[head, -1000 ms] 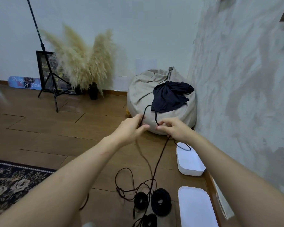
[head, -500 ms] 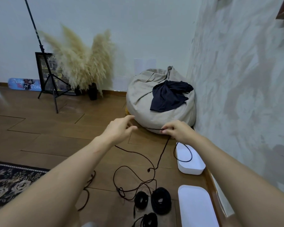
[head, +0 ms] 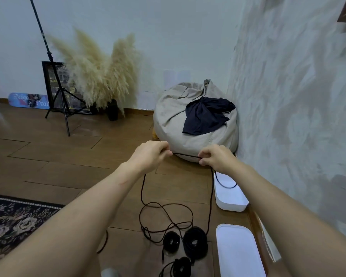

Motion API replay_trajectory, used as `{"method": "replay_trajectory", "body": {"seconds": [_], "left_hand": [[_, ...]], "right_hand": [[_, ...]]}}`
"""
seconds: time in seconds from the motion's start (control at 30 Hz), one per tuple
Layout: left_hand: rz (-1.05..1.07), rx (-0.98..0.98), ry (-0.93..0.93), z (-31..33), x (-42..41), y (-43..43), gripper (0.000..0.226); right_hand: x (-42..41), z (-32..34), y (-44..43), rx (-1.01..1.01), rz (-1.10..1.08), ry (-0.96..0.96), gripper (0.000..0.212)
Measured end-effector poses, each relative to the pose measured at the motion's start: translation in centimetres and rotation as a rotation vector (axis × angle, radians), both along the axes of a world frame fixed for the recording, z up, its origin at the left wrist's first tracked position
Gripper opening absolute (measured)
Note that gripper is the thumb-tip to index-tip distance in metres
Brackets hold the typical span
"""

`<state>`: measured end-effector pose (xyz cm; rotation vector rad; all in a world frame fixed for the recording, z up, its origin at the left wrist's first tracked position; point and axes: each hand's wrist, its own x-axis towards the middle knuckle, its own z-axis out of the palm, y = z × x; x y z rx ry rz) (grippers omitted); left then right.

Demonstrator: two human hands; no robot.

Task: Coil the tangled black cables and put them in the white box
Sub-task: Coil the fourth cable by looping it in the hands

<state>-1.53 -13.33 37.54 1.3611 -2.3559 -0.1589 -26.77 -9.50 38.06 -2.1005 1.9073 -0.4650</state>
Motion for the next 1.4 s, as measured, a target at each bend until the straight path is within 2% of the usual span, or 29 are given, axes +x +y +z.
{"method": "replay_trajectory", "body": {"seconds": [0.17, 0.33, 0.47, 0.57, 0.7, 0.8, 1.0, 1.1, 1.2, 1.33, 1.4], "left_hand": [[0.099, -0.023, -0.002, 0.0, 0.7, -0.5, 0.024], [0.238, 0.085, -0.029, -0.4, 1.4, -0.7, 0.019], [0.119, 0.261, 0.103, -1.2, -0.4, 0.1, 0.016], [-0.022, 0.287, 0.228, -1.3, -1.7, 0.6, 0.029], [-0.094, 0.239, 0.252, -1.6, -2.6, 0.8, 0.037], [-0.103, 0.19, 0.197, -2.1, -2.8, 0.8, 0.027], [-0.099, 0.224, 0.013, -1.9, -2.1, 0.5, 0.027], [-0.062, 0.275, -0.054, -2.0, -1.1, 0.0, 0.019], [-0.004, 0.303, -0.074, -2.3, -0.2, -0.5, 0.02], [0.024, 0.36, -0.039, -2.6, 0.2, -0.6, 0.019], [0.024, 0.371, -0.011, -2.6, 0.0, -0.4, 0.018]], "right_hand": [[0.0, -0.2, 0.0, 0.011, -0.062, 0.082, 0.024], [0.0, -0.4, 0.2, 0.005, -0.148, -0.133, 0.025], [1.6, -0.8, 0.2, 0.029, -0.14, -0.279, 0.026], [2.5, -0.6, 0.3, 0.04, -0.129, -0.36, 0.029], [2.8, -0.5, 0.4, 0.045, -0.085, -0.303, 0.028], [3.1, -0.6, 0.3, 0.075, -0.057, -0.314, 0.026], [2.8, -1.0, 0.2, 0.085, 0.007, -0.349, 0.03], [2.3, -1.3, -0.2, 0.054, -0.05, -0.314, 0.037], [1.7, -1.3, -0.3, 0.055, -0.145, -0.37, 0.032], [1.4, -1.8, -0.4, 0.228, -0.078, -0.179, 0.045], [1.6, -2.0, -0.4, 0.247, -0.05, -0.101, 0.041]]}}
